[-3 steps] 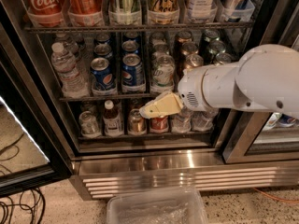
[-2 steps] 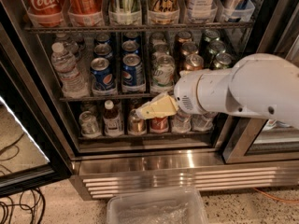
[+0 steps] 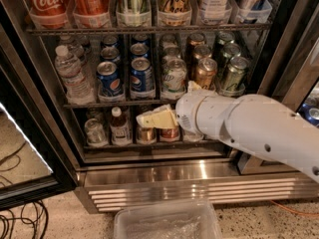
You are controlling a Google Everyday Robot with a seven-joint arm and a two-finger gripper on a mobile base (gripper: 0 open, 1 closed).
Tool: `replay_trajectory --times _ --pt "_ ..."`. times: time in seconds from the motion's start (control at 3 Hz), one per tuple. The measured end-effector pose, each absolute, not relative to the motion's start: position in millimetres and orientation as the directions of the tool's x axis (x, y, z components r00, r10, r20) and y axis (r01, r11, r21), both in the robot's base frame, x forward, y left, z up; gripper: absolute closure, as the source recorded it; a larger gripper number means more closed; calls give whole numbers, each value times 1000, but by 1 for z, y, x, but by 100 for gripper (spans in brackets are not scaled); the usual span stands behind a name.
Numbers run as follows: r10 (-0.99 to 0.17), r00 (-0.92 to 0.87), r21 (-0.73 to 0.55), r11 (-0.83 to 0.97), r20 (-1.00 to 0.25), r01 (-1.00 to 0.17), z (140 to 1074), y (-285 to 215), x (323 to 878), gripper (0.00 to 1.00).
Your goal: Pick 7up can from middle shelf of fridge
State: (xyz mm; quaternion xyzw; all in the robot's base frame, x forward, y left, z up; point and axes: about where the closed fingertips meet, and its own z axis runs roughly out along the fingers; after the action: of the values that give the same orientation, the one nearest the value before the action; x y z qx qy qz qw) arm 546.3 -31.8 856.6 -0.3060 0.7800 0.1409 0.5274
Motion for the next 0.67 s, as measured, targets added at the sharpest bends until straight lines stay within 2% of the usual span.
replay_trajectory --times 0.67 --pt "-290 -207 -112 791 -934 -602 864 -22 557 0"
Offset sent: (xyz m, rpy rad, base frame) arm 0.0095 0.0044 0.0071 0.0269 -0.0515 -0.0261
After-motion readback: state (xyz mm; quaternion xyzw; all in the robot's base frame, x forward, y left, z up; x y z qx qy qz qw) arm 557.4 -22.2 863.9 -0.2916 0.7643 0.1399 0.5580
